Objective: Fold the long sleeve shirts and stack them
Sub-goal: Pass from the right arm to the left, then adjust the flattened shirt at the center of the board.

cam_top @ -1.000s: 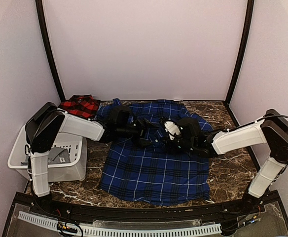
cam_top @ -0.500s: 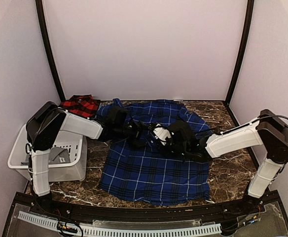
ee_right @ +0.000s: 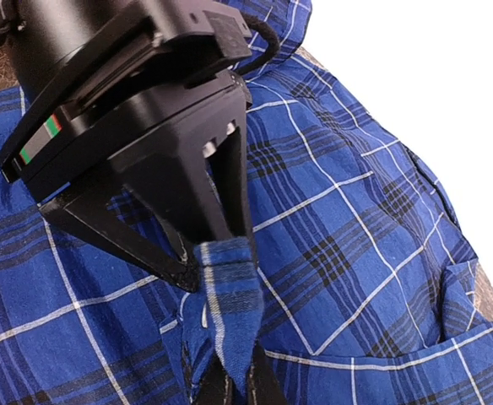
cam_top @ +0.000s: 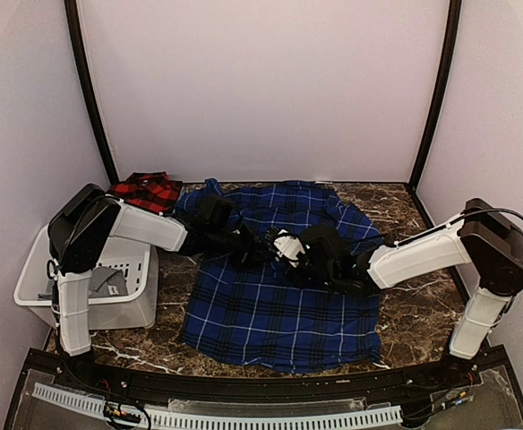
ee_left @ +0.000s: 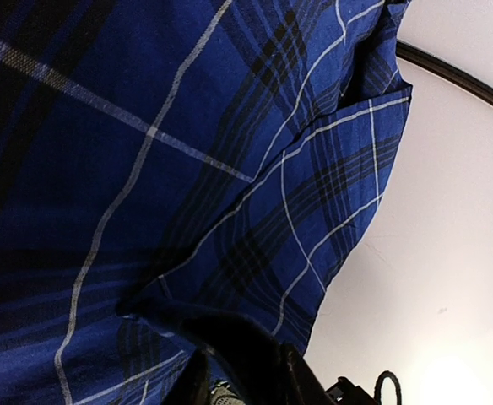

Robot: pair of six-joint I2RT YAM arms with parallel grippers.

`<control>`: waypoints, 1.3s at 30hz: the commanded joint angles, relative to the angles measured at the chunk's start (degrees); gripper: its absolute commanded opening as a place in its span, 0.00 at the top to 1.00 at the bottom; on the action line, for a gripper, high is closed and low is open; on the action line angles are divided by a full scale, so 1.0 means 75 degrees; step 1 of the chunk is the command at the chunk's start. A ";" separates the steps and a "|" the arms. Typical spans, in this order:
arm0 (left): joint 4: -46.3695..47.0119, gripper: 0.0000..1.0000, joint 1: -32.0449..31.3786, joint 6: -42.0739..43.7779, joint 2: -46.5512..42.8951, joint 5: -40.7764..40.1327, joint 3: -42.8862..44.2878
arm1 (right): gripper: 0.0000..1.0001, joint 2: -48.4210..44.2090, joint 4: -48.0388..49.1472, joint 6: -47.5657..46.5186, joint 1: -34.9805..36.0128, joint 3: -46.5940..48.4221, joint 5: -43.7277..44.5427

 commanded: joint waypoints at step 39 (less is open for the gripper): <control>0.0435 1.00 0.1072 0.6131 0.0914 0.0172 0.5888 | 0.22 -0.3733 -0.3101 0.6217 -0.3854 -0.1161 -0.2353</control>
